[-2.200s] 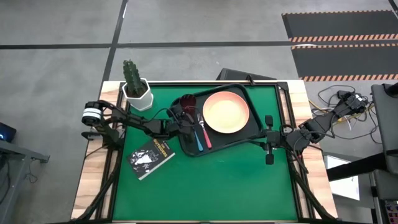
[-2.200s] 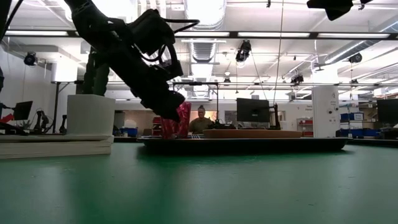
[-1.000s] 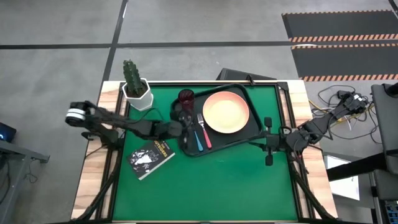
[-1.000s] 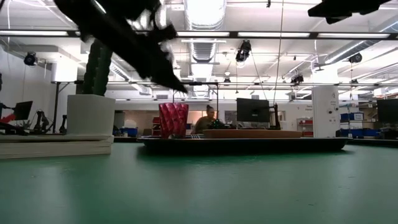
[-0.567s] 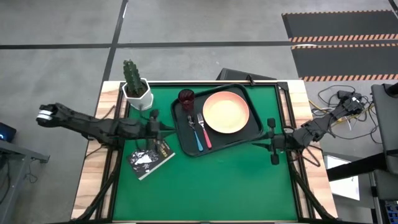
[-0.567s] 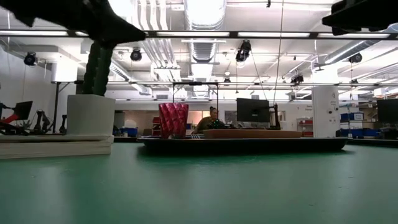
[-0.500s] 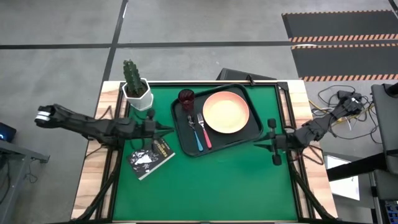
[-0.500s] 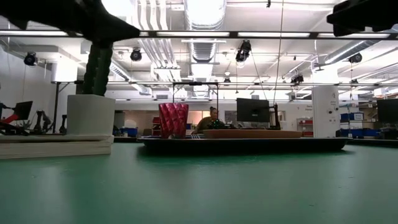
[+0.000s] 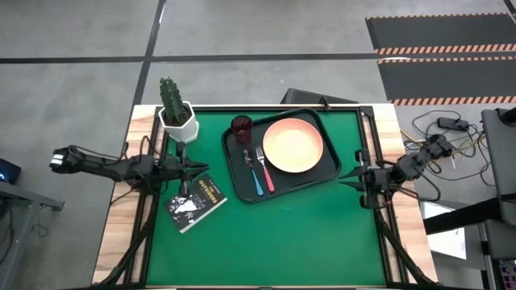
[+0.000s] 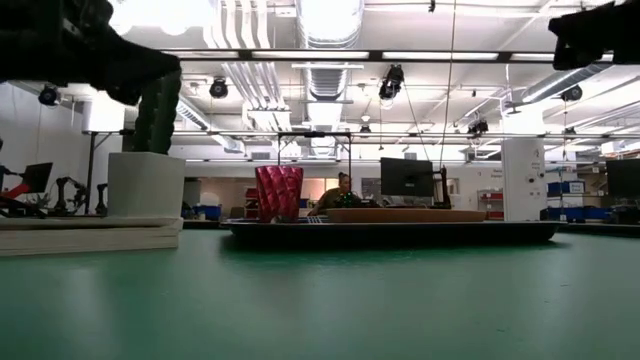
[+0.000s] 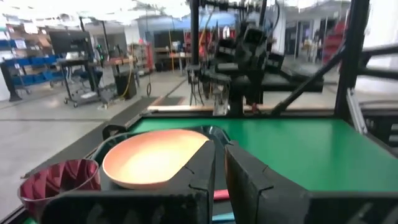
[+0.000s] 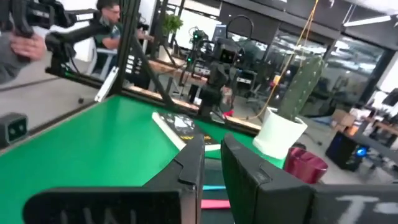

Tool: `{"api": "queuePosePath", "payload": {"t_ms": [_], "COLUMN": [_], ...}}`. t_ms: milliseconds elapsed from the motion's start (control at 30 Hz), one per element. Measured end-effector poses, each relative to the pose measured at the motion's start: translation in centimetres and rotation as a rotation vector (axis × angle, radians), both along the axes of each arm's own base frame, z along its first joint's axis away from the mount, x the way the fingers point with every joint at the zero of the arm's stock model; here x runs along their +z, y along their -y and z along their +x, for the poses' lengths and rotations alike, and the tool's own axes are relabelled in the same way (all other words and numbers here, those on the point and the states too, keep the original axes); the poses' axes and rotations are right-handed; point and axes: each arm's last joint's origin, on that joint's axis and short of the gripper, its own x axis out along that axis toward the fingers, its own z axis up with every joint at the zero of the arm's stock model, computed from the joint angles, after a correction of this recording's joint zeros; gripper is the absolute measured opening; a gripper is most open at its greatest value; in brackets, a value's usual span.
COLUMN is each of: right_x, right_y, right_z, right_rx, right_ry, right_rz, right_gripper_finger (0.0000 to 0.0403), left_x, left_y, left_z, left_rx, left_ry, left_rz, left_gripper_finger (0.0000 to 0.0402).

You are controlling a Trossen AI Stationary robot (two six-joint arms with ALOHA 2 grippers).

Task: Pick and place plate/cup/fork/spoon on tray
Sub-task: Return to Home Position

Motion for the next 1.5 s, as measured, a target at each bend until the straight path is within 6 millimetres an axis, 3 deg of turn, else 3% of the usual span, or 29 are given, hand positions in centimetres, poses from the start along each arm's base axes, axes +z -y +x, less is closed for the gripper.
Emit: {"api": "queuePosePath", "payload": {"t_ms": [267,500,733,933,1133,1500], "right_x": [-0.4,-0.8,-2.6,-3.5,-3.0,-3.4], "right_y": [-0.1,-0.4,-0.6,-0.8,-0.6,-0.5], "right_z": [0.0,0.2,0.6,0.9,0.9,1.0], "right_rx": [0.027,0.088,0.089,0.084,0.077,0.018], "right_ry": [0.060,0.120,0.090,0.089,0.104,0.071], "right_rz": [-0.048,-0.091,-0.105,-0.053,0.156,0.116], "right_gripper_finger": [0.0022,0.0009,0.0009,0.0008,0.0008,0.0008], "left_x": [-2.2,-2.1,-2.2,-2.5,-2.8,-3.5], "left_y": [-0.2,-0.2,-0.2,-0.2,-0.1,0.0], "left_z": [-1.1,-1.4,-1.3,-1.1,-0.8,-0.3], "left_rx": [-0.004,-0.003,0.000,0.001,0.001,0.001], "left_ry": [0.063,0.074,0.059,0.032,-0.003,-0.083], "left_rz": [-0.011,-0.008,-0.009,-0.005,0.000,0.011], "left_gripper_finger": [0.0017,0.0017,0.0017,0.0017,0.0017,0.0017]}}
